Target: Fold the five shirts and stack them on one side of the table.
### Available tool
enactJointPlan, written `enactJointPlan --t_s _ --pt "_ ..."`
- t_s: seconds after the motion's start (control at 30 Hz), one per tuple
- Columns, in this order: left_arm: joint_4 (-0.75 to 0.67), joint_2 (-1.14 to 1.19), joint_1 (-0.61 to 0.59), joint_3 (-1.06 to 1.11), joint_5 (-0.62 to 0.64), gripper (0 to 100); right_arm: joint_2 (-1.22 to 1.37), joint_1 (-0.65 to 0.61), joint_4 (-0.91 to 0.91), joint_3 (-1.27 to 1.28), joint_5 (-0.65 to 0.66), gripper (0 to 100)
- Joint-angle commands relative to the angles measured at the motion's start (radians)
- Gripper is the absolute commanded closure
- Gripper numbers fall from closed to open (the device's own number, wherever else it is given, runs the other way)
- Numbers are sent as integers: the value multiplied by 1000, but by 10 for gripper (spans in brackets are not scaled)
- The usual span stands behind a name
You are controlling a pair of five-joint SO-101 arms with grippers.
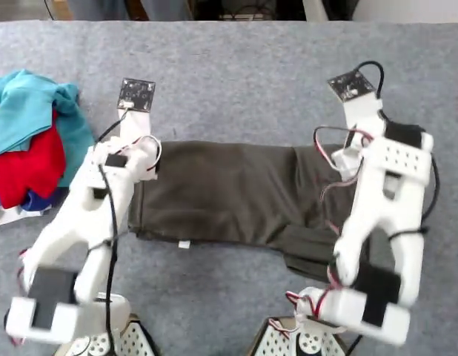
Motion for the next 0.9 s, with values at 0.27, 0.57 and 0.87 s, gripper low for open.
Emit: enactJointPlan --t_s 0.27,0.57,0.87 --pt "41 344 -56 -309 150 972 420 43 -361 -170 -8 984" --pt "86 334 -82 -289 147 972 440 101 -367 -182 -6 984" --pt "129 219 -36 -300 104 972 444 160 -365 -297 -12 984"
